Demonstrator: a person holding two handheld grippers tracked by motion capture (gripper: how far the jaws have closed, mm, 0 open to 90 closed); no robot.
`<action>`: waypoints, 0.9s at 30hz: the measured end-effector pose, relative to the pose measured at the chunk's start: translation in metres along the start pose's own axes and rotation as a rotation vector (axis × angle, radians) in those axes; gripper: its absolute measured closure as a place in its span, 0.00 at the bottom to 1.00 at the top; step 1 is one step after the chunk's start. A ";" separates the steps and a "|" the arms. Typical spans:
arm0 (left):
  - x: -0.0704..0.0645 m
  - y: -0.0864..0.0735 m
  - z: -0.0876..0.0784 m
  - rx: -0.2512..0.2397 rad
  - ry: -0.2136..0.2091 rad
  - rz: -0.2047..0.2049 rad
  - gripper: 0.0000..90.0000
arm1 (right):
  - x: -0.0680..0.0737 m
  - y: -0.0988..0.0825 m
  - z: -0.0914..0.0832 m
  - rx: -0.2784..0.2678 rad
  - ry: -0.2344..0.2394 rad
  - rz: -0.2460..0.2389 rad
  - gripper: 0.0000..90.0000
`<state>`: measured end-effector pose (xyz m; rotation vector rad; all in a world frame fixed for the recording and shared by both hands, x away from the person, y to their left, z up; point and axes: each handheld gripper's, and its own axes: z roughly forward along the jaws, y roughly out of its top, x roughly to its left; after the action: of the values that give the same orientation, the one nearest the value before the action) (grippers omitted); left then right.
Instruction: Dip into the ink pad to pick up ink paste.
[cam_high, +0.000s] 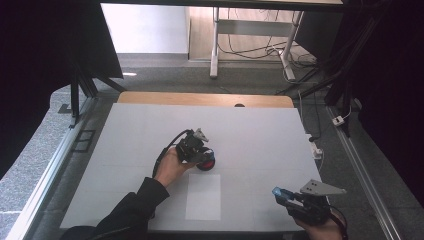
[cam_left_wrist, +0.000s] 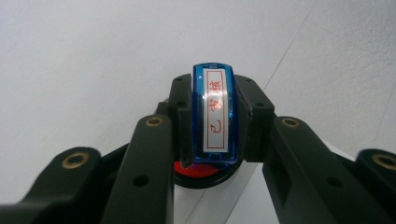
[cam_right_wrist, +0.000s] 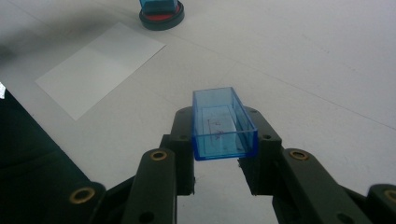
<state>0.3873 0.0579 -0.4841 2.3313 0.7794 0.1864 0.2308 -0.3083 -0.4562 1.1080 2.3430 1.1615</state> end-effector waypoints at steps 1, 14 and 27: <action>0.000 0.000 0.000 -0.001 -0.001 0.001 0.79 | 0.000 0.000 0.000 -0.001 -0.001 0.001 0.76; 0.001 -0.006 0.000 -0.045 -0.007 0.000 0.79 | -0.001 0.000 0.000 0.000 0.002 0.004 0.76; 0.010 -0.009 -0.006 -0.095 -0.043 -0.048 0.78 | -0.001 0.000 -0.001 -0.004 -0.002 0.006 0.76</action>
<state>0.3893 0.0724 -0.4854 2.2178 0.7882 0.1488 0.2307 -0.3095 -0.4560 1.1150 2.3366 1.1656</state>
